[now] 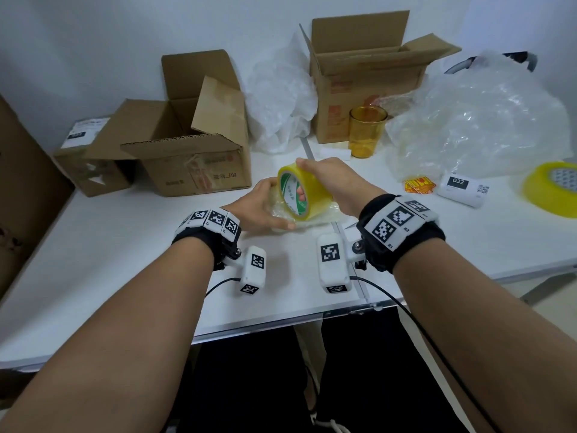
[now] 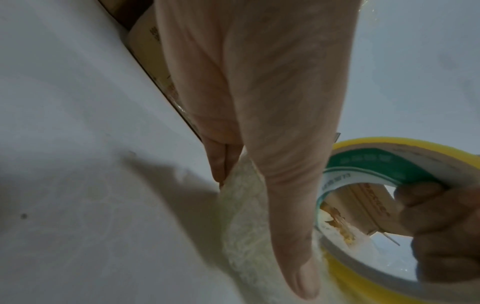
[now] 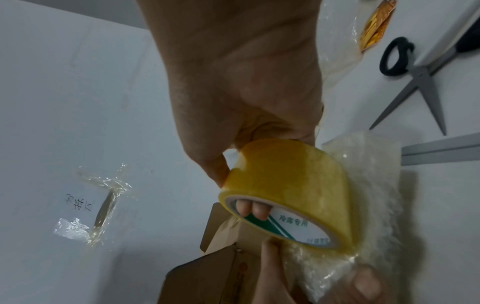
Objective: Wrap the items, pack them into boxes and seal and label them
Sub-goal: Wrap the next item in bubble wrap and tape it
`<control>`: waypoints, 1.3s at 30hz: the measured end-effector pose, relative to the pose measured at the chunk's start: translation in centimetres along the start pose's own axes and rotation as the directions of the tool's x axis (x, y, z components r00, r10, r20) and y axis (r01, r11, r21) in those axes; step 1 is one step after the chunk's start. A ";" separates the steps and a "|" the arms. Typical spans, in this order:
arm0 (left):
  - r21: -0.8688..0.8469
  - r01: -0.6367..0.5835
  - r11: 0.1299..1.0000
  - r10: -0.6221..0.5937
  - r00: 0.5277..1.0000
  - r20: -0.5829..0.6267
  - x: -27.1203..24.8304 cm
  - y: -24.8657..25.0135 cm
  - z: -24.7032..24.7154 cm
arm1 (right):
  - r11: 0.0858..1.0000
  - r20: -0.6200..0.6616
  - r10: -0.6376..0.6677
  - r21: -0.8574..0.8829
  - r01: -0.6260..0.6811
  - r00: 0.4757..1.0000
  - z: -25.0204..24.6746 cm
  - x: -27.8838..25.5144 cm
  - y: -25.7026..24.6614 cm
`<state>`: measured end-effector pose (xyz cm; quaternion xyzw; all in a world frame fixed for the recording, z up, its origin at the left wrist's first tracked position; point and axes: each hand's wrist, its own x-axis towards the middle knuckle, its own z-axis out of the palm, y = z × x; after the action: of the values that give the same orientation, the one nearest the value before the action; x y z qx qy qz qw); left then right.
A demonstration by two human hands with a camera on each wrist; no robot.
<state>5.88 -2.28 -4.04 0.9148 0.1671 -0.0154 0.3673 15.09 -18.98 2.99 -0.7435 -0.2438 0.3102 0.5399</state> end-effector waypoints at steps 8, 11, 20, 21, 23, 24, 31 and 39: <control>0.061 0.000 0.998 0.000 1.000 0.005 0.3 0.0 -0.2 | 0.981 0.106 0.166 -0.120 -0.153 0.980 -1.2 -1.1 -2.2; 0.062 0.004 0.998 -0.003 1.000 -0.005 0.3 0.1 -0.2 | 0.963 0.134 0.232 -0.169 -0.208 0.963 -1.6 -1.6 -1.7; 0.076 0.020 0.997 -0.021 1.000 0.006 0.2 0.3 -0.2 | 0.903 0.074 0.187 -0.406 -0.142 0.980 -1.8 -3.8 0.1; 0.074 0.019 0.997 -0.019 1.000 0.002 0.1 0.4 -0.3 | 0.874 0.088 0.213 -0.463 -0.149 0.973 -1.8 -4.0 0.6; 0.061 0.012 0.998 -0.012 1.000 0.006 0.1 0.6 -0.3 | 0.828 0.081 0.266 -0.530 -0.185 0.961 -2.0 -4.2 2.1; 0.056 0.004 0.998 -0.005 1.000 0.009 0.0 0.8 -0.3 | 0.827 0.062 0.265 -0.529 -0.194 0.962 -2.1 -4.3 2.6; 0.139 -0.059 0.989 0.064 0.997 -0.036 -0.7 0.8 0.0 | 0.858 0.026 0.266 -0.462 -0.225 0.963 -1.5 -3.5 2.9; 0.631 -0.025 0.775 -0.019 0.998 0.062 1.4 3.7 0.6 | 0.811 0.020 0.269 -0.544 -0.216 0.963 -1.8 -2.6 2.7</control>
<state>8.38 -4.77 -2.22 0.9843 0.1389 -0.0994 0.0446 14.68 -22.81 1.38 -0.8740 -0.2495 0.3310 0.2536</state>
